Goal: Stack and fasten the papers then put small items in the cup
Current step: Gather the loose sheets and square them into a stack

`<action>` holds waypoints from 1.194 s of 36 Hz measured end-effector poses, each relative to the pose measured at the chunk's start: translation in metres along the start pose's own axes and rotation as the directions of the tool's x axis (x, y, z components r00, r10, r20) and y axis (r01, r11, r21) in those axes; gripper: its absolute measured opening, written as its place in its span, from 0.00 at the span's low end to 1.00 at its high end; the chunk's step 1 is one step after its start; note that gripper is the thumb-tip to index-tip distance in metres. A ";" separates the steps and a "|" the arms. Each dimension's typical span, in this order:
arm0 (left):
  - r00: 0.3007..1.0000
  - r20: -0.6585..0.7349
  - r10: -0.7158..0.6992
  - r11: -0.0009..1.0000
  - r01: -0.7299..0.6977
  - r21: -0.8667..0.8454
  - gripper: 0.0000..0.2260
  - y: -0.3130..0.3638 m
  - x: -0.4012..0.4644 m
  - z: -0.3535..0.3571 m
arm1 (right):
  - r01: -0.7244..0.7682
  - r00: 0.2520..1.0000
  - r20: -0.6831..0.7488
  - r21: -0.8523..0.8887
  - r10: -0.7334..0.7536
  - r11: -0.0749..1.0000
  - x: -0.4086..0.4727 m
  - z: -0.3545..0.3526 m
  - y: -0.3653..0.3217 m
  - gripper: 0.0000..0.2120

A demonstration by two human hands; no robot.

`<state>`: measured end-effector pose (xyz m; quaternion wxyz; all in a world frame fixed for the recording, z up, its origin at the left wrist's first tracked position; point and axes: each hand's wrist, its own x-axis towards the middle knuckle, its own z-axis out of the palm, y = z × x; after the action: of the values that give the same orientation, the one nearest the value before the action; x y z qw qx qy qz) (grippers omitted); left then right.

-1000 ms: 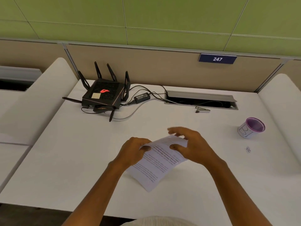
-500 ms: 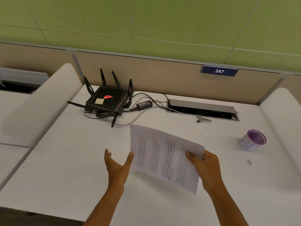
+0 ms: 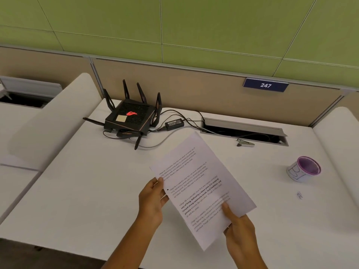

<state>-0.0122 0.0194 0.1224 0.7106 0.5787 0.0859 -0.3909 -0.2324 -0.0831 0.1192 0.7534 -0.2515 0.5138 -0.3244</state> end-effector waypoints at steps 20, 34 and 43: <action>0.976 -0.023 0.216 0.964 -0.210 0.161 0.07 0.017 0.007 0.022 | -0.147 0.988 0.023 -0.080 0.149 0.986 0.006 -0.032 0.005 0.23; 0.957 0.160 0.242 0.909 -0.281 0.307 0.06 0.022 0.008 0.030 | 0.150 0.964 0.266 -0.475 -0.021 0.867 0.024 -0.010 -0.039 0.21; 0.964 0.204 0.172 0.899 -0.239 0.368 0.07 0.018 0.020 0.036 | 0.195 0.969 0.226 -0.448 -0.101 0.873 0.040 0.017 -0.040 0.15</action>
<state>0.0013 -0.0216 0.1363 0.6232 0.6794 -0.1149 -0.3698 -0.2150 -0.1388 0.1298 0.6903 -0.4946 0.4792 -0.2218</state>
